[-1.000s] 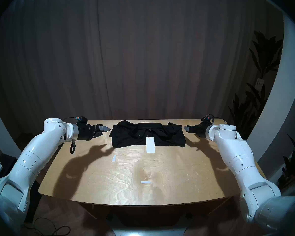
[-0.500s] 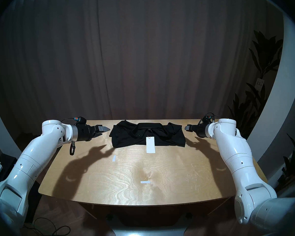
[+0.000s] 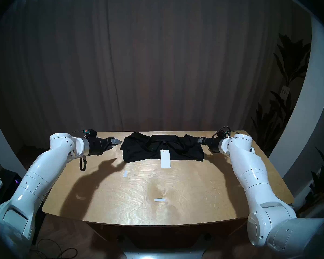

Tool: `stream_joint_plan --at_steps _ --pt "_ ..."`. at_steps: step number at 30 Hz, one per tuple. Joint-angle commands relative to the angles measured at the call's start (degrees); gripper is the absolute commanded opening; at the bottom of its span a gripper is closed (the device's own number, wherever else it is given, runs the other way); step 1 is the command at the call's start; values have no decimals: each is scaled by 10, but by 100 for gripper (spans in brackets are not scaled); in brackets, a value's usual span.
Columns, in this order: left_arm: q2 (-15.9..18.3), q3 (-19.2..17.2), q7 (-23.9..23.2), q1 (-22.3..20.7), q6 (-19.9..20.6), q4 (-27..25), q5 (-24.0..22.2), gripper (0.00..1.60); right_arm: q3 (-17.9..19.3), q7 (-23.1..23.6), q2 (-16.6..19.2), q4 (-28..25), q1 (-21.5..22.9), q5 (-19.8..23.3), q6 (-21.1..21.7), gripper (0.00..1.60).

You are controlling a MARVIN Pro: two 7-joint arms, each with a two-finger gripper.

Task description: Fold the shirt by bringing both sleeves in and then folding it in half

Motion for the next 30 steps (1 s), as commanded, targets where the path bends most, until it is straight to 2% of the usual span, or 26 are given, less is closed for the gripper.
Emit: stream_joint_plan --at_steps 1,11,19,30 --pt "-2 -13 11 -1 -5 -17 -9 134 -10 27 -1 46 45 -1 -41 160" --pt "-6 -14 35 0 -2 -30 -15 132 -10 34 -5 100 69 7 -45 160" --pt "-10 -17 57 3 -4 -41 -23 129 -21 10 -19 140 87 2 -19 160" --pt "-10 -25 78 18 -9 -55 -35 125 -27 -5 -39 168 97 12 -10 160"
